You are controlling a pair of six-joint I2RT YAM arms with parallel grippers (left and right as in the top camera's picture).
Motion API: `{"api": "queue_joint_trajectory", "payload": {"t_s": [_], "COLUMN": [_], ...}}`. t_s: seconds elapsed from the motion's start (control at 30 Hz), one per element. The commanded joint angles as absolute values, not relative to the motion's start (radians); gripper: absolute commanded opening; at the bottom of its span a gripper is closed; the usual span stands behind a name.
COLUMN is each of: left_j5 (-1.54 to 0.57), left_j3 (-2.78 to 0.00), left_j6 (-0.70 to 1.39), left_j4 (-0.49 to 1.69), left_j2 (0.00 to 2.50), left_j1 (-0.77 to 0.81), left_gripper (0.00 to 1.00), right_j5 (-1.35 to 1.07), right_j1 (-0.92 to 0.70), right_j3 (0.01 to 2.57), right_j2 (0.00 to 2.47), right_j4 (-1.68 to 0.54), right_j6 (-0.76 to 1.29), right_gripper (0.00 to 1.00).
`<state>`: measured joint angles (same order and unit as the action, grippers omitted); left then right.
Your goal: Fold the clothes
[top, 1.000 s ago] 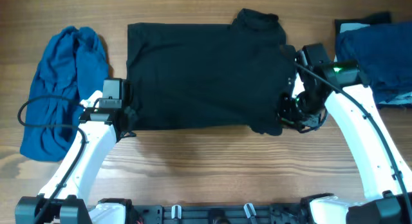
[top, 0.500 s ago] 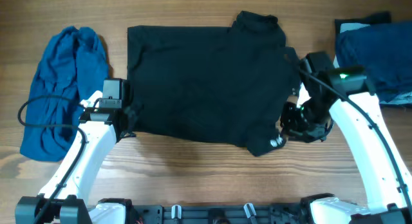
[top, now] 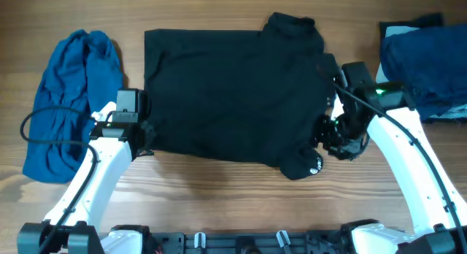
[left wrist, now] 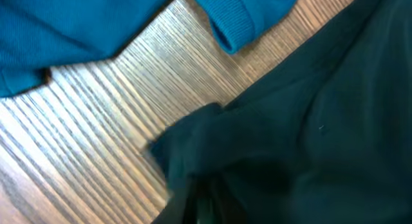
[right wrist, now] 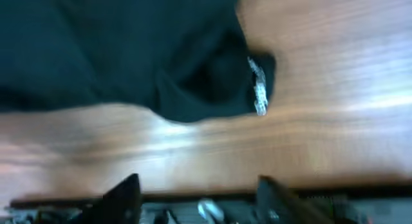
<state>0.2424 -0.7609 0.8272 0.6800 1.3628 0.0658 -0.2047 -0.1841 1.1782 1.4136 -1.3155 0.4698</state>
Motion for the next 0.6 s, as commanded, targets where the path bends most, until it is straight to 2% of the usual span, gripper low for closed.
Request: {"api": "queue_joint_trajectory", "payload": {"t_s": [0.0,0.2,0.4,0.5,0.57], "left_j5": [0.266,0.256,0.189,0.164,0.161], "left_j3": [-0.757,-0.757,-0.757,-0.756,-0.756], "left_j6": [0.814,0.814,0.814,0.815,0.815], "left_j4": [0.678,0.732,0.818,0.836,0.84], "left_j2": [1.356,1.356,1.356,1.356,1.356], "left_j1": [0.06,0.06,0.06,0.06,0.06], "left_gripper": [0.08,0.04,0.04,0.11,0.24], "right_j5": [-0.156,-0.157,-0.181,-0.23,-0.265], "right_j1": [-0.184,-0.184,-0.184,-0.184,-0.184], "right_j3": [1.169,1.156,0.992,0.896,0.827], "right_j2": [1.41,1.444,1.444,1.444,1.444], "right_j4": [-1.265,-1.299,-1.254,-1.187,-1.123], "right_j6": [0.476,0.501,0.527,0.527,0.529], "right_gripper": [0.63,0.66,0.69,0.68,0.68]}}
